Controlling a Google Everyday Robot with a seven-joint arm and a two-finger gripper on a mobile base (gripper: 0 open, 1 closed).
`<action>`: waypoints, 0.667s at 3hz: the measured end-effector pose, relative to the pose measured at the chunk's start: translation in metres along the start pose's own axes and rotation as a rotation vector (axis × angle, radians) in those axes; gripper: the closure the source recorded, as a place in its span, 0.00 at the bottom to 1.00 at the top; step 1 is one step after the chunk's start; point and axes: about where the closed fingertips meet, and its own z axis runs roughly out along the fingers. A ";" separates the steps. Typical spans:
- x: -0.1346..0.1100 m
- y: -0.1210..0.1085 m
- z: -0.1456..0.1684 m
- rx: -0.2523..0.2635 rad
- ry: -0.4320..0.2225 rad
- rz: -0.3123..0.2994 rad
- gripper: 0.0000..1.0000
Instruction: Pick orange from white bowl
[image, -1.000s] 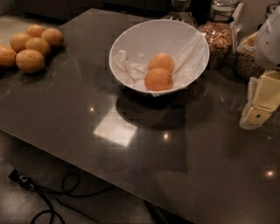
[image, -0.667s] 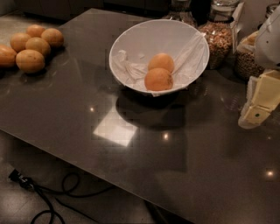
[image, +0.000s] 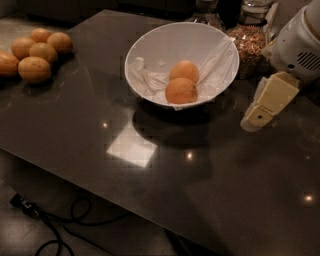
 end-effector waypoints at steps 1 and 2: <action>-0.019 -0.003 0.007 0.002 -0.022 0.127 0.00; -0.039 0.004 0.008 -0.019 -0.050 0.165 0.00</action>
Offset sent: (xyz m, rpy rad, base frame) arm 0.0142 0.0614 0.0102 0.1577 0.0550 -0.1354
